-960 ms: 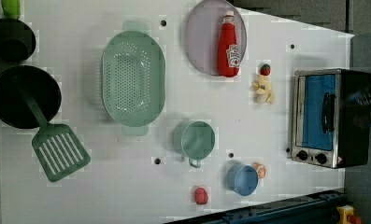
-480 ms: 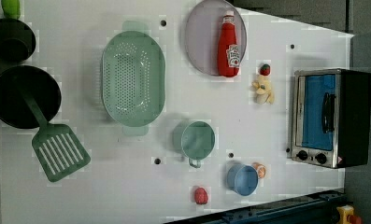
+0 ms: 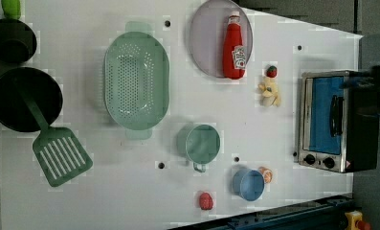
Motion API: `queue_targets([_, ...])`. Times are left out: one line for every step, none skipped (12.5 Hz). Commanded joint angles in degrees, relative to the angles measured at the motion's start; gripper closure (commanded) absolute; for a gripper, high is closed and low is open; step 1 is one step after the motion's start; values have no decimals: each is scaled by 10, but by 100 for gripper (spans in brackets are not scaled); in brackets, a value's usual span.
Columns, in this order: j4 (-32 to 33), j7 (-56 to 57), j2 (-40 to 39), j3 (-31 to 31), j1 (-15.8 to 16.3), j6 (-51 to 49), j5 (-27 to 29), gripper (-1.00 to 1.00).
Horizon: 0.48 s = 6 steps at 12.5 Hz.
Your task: Pick ketchup from plate and place it on table.
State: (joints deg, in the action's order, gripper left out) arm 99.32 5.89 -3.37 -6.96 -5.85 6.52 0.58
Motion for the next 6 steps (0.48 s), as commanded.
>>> queue_targets([9, 79, -46, -3, 7, 51, 3, -100])
queue_targets([9, 107, -66, -3, 8, 71, 3, -100])
queue_targets([9, 138, -85, -3, 8, 94, 3, -100])
queue_targets([9, 168, -104, -3, 8, 122, 3, -100])
queue_targets([9, 199, -123, -3, 8, 152, 2, -100])
queue_targets([9, 233, -142, -3, 9, 181, 2, -100])
